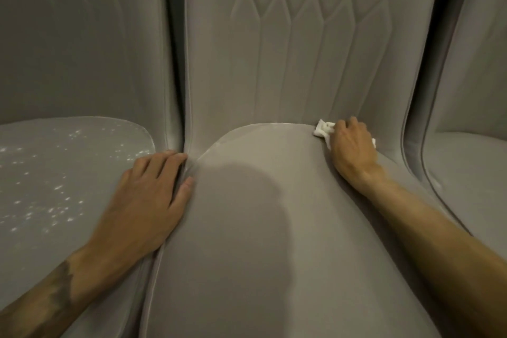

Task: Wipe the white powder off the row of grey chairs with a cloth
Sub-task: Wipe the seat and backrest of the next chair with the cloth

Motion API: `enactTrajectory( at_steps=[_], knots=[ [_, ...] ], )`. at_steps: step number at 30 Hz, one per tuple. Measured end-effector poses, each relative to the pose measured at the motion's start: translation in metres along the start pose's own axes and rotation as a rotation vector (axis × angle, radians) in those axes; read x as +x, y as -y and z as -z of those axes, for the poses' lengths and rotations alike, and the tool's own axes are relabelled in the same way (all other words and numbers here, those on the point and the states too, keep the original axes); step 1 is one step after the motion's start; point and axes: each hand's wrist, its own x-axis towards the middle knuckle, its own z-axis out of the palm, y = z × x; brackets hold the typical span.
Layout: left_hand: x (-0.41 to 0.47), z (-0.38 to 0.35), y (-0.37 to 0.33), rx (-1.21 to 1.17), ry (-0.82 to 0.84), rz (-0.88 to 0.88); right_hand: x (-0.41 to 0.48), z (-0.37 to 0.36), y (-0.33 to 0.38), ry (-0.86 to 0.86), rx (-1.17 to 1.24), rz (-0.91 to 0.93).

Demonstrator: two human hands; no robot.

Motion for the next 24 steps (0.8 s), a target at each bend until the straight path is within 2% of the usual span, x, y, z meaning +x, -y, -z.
enactTrajectory(
  at_steps=[4,8,11,13,16,19,24],
  knots=[
    [0.0,-0.001,-0.002,-0.012,0.006,0.002,0.023,-0.01,0.049,0.059,0.243,-0.006],
    [0.0,0.0,0.0,-0.021,0.003,-0.011,0.016,-0.004,0.022,0.095,0.264,0.179],
    [0.0,0.0,-0.001,-0.017,0.0,-0.01,0.015,-0.01,0.002,0.019,0.178,0.063],
    [0.0,0.001,-0.002,-0.017,0.001,-0.001,0.02,-0.015,0.025,0.02,0.219,0.027],
    [-0.001,0.001,-0.003,-0.032,0.004,0.0,0.026,-0.017,0.071,0.069,0.38,0.183],
    [-0.001,0.0,-0.002,-0.044,0.01,-0.004,0.026,-0.014,0.069,0.126,0.396,0.321],
    [-0.002,0.002,-0.003,-0.026,-0.011,0.003,0.031,-0.019,0.047,0.06,0.326,0.181]
  ],
)
